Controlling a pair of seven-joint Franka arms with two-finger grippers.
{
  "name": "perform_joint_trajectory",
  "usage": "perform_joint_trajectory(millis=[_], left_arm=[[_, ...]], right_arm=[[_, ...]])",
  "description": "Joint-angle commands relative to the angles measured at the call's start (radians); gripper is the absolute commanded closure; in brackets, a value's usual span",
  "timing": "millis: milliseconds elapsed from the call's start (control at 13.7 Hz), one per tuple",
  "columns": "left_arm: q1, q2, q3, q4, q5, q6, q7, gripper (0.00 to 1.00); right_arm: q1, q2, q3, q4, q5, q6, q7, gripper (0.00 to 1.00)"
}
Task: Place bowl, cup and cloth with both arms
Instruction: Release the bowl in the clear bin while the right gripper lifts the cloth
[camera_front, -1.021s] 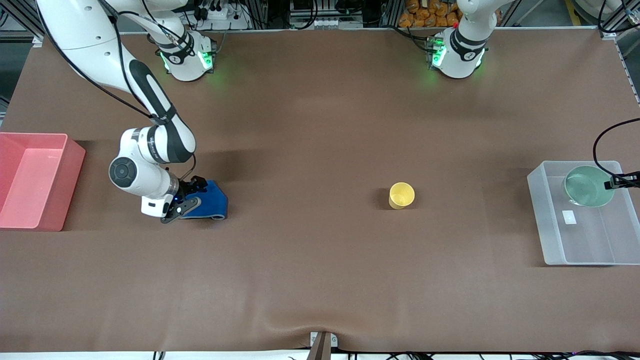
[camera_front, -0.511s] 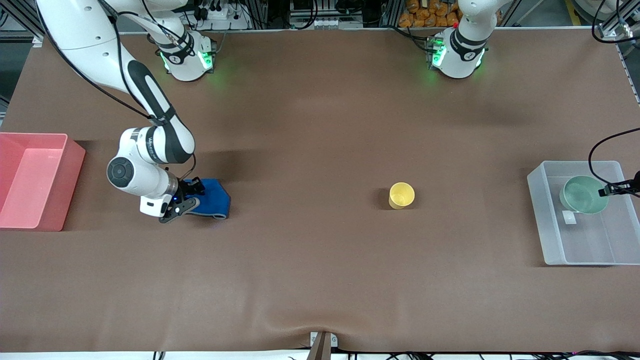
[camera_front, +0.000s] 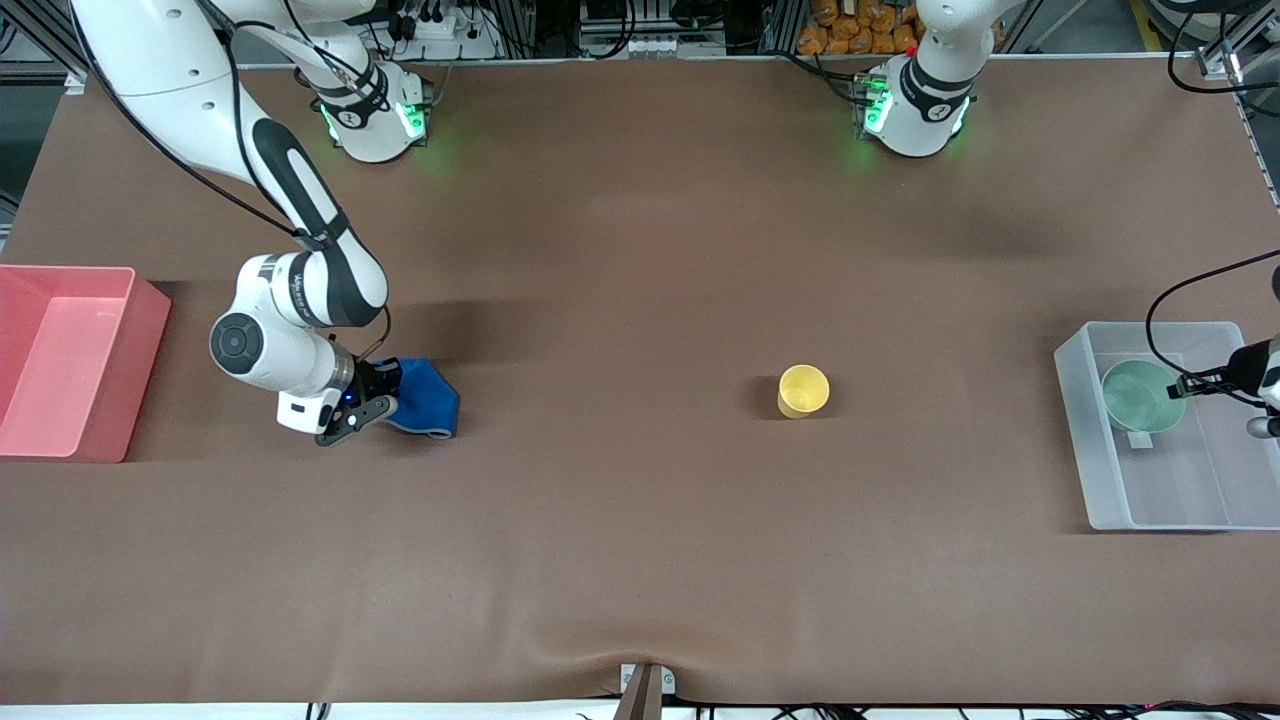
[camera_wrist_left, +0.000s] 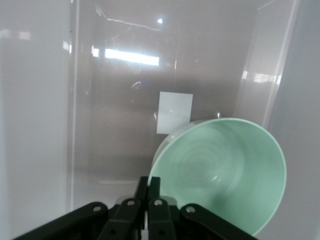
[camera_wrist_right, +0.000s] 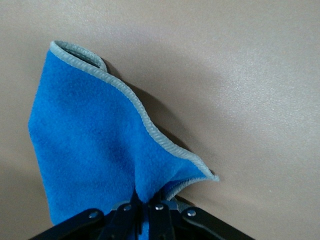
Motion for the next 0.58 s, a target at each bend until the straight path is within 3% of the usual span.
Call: perform_joint_trajectory(millis=[0,146,219,292,511], left_arm=[[0.009,-0.006,-0.010,-0.040,-0.019,0.045,0.008,1.00],[0.007,0.000,-0.010,-0.041,-0.012,0.045,0.016,1.00],[-0.002,0.002,-0.010,-0.034,-0.007,0.045,0.042,0.63],[-0.007,0.002,-0.011,-0.030,-0.002,0.045,0.063,0.02],[-0.008,-0.027,-0.011,0.019,0.007,0.025,0.076,0.00]], right_arm=[[-0.006,-0.073,0.007,-0.010,0.024,-0.060,-0.006,1.00],[-0.005,-0.098,0.005,0.019,0.024,-0.117,-0.006,1.00],[-0.007,-0.110,0.003,0.047,0.024,-0.156,-0.006,1.00],[-0.007,-0.118,0.002,0.076,0.024,-0.202,-0.006,1.00],[-0.010,-0.118,-0.003,0.206,0.022,-0.363,-0.007,1.00]])
